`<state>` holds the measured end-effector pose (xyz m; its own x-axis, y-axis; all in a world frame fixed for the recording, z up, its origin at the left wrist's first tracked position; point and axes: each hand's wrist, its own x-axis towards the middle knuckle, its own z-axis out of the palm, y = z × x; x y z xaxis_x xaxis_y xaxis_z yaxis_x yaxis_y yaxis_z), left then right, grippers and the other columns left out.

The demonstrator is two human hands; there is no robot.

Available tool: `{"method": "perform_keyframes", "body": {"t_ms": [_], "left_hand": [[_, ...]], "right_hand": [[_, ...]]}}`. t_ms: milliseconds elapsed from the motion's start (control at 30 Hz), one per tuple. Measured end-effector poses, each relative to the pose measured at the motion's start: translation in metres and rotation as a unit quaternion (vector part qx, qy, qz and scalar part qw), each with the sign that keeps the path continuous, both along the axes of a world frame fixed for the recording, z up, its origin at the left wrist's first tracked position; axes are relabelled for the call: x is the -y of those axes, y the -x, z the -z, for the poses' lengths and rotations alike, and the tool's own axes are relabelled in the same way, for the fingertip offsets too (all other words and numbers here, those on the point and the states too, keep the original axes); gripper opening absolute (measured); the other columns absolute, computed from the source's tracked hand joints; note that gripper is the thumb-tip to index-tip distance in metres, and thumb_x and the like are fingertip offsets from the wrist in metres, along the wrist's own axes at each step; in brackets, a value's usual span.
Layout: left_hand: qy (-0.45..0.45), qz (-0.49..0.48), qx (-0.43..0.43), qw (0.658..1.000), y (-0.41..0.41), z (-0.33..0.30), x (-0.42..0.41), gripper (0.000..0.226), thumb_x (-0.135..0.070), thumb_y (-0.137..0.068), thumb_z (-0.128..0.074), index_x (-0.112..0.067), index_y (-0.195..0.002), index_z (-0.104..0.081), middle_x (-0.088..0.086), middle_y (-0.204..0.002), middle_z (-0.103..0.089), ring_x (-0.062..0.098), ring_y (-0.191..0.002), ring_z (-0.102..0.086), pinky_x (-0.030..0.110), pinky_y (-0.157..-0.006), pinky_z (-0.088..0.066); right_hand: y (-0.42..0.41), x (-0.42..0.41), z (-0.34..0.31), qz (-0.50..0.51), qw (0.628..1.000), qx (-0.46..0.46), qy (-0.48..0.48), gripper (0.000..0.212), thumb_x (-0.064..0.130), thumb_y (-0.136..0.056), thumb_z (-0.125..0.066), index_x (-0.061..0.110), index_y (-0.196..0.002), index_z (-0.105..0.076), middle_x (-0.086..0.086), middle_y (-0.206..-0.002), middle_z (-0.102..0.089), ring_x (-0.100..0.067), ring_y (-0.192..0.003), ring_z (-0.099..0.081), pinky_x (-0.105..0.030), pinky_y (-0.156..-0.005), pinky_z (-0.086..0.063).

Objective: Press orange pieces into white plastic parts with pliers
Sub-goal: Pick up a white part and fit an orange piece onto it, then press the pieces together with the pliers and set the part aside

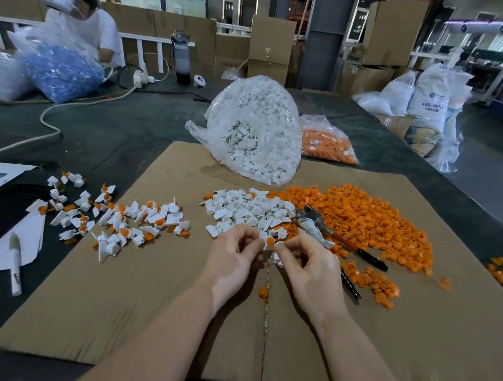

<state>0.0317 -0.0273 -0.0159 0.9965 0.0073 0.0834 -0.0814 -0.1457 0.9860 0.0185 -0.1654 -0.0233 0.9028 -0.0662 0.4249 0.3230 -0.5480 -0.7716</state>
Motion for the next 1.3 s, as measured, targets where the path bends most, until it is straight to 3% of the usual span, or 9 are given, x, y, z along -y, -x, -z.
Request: {"method": "perform_keyframes", "body": {"t_ms": [67,233,400,700,900,1033,1133,1233,1300], "left_hand": [[0.033,0.01,-0.01,0.999,0.0,0.0,-0.001,0.014,-0.001,-0.09,-0.055,-0.014,-0.088,-0.059,0.003,-0.069,-0.054,0.009,-0.059,-0.056,0.024,-0.061,-0.051],[-0.012,0.03,0.011,0.999,-0.001,0.001,-0.002,0.02,-0.003,-0.091,-0.054,-0.014,-0.104,-0.063,0.0,-0.069,-0.053,0.011,-0.066,-0.059,0.031,-0.074,-0.054],[-0.046,0.037,0.021,0.998,0.001,-0.003,-0.002,0.02,-0.006,-0.092,-0.054,-0.021,-0.101,-0.064,0.012,-0.079,-0.061,0.029,-0.082,-0.063,0.039,-0.082,-0.053],[-0.059,0.044,0.022,0.997,0.0,-0.001,-0.002,0.017,-0.009,-0.092,-0.055,-0.02,-0.101,-0.065,0.003,-0.074,-0.059,0.019,-0.076,-0.06,0.024,-0.072,-0.048],[-0.044,0.033,0.019,0.998,-0.003,0.001,-0.003,0.009,-0.015,-0.087,-0.063,-0.018,-0.096,-0.064,0.0,-0.071,-0.055,0.011,-0.068,-0.052,0.018,-0.063,-0.042],[0.011,0.027,0.001,1.0,-0.003,0.0,-0.003,0.009,-0.01,-0.086,-0.064,-0.014,-0.093,-0.063,0.002,-0.072,-0.051,0.005,-0.064,-0.05,0.011,-0.058,-0.041],[0.004,0.025,-0.004,1.0,-0.006,0.0,-0.004,0.01,-0.009,-0.086,-0.063,-0.017,-0.091,-0.062,-0.001,-0.07,-0.05,0.001,-0.06,-0.048,0.008,-0.056,-0.04],[-0.002,0.016,-0.006,1.0,-0.008,0.0,-0.003,0.01,-0.011,-0.086,-0.064,-0.021,-0.088,-0.062,0.002,-0.073,-0.051,0.008,-0.066,-0.05,0.011,-0.06,-0.041],[0.002,0.011,-0.011,1.0,-0.01,0.001,-0.003,0.01,-0.012,-0.085,-0.065,-0.022,-0.086,-0.062,0.004,-0.075,-0.052,0.012,-0.07,-0.05,0.015,-0.062,-0.042]], "right_hand": [[0.0,0.0,0.001,0.0,1.0,0.005,-0.002,0.007,0.02,-0.083,-0.068,0.024,-0.083,-0.062,0.006,-0.066,-0.057,-0.01,-0.062,-0.051,-0.03,-0.059,-0.047],[0.0,0.0,-0.001,-0.033,0.998,0.036,0.038,0.03,0.011,-0.083,-0.068,0.023,-0.111,-0.065,0.01,-0.08,-0.057,-0.008,-0.076,-0.053,-0.025,-0.07,-0.048],[-0.001,0.0,-0.003,-0.041,0.995,0.051,0.069,0.029,0.01,-0.083,-0.068,0.023,-0.109,-0.069,0.016,-0.081,-0.056,-0.001,-0.072,-0.049,-0.016,-0.069,-0.039],[-0.001,0.001,-0.003,-0.035,0.996,0.055,0.068,0.028,0.01,-0.083,-0.068,0.025,-0.106,-0.07,0.021,-0.076,-0.052,-0.001,-0.073,-0.05,-0.016,-0.069,-0.041],[-0.001,-0.001,-0.003,-0.034,0.995,0.052,0.076,0.025,0.01,-0.082,-0.069,0.02,-0.105,-0.07,0.017,-0.08,-0.055,-0.002,-0.076,-0.051,-0.028,-0.075,-0.047],[0.003,0.001,-0.007,0.1,0.982,0.095,0.126,0.024,0.014,-0.08,-0.072,0.012,-0.103,-0.07,0.001,-0.091,-0.066,-0.02,-0.09,-0.06,-0.042,-0.085,-0.043],[0.002,0.01,-0.016,0.249,0.943,-0.02,0.218,0.039,0.03,-0.089,-0.058,0.014,-0.125,-0.057,-0.005,-0.122,-0.058,-0.024,-0.117,-0.049,-0.041,-0.099,-0.027],[-0.006,0.025,-0.026,0.26,0.888,-0.227,0.304,0.057,0.04,-0.089,-0.046,0.018,-0.139,-0.034,-0.007,-0.146,-0.031,-0.024,-0.135,-0.025,-0.049,-0.112,-0.01],[-0.011,0.032,-0.032,0.24,0.87,-0.291,0.317,0.052,0.041,-0.086,-0.047,0.018,-0.132,-0.038,-0.009,-0.144,-0.029,-0.027,-0.134,-0.023,-0.053,-0.111,-0.008]]}}
